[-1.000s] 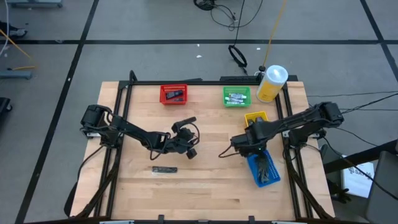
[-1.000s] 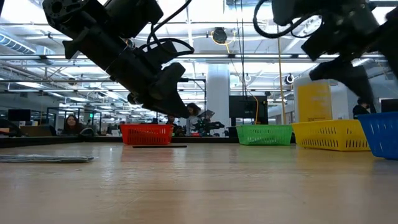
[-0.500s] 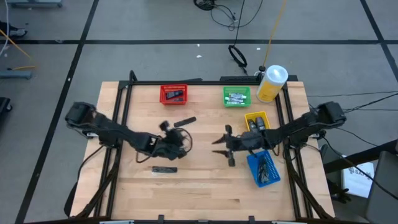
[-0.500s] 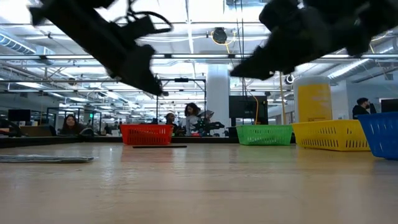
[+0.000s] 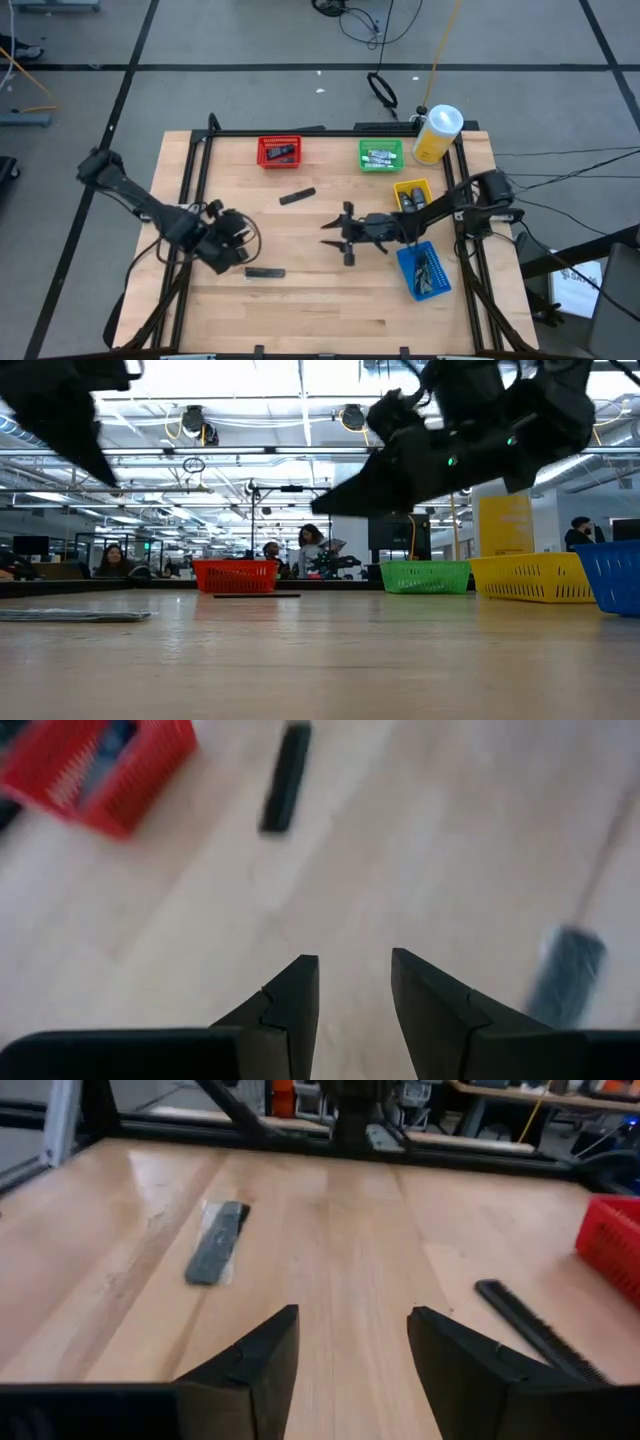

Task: Pick & Place Travel size toiletries
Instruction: Put the black comb into the blue bin

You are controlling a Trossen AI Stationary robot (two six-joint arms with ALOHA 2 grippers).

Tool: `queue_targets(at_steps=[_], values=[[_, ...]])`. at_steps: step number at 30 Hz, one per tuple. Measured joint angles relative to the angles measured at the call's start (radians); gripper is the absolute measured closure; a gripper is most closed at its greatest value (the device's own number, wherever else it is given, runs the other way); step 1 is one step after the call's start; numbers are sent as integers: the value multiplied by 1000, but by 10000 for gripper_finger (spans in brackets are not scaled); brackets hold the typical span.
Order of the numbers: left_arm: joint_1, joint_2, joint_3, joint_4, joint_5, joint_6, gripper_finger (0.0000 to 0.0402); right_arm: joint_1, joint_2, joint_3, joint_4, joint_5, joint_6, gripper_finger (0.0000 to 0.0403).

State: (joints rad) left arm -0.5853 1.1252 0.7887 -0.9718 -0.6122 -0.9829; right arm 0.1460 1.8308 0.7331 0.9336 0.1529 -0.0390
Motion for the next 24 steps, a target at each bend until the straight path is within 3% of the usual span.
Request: queue_targets(at_steps=[3,7,13,17,24], values=[[-64,5,-1,-26,28,-86,273,0,80,39,45,0,1,208],[-136,43,-39,80,44,-99,272,0,154,77,84,0,6,194],[-184,132,-182,565,70,143,263,0,180,88,93,0,17,183],[-183,202,-237,839,70,268,213,0,179,87,95,0,24,185],[-170,311,-240,912,65,321,107,0,179,87,93,-2,24,183]])
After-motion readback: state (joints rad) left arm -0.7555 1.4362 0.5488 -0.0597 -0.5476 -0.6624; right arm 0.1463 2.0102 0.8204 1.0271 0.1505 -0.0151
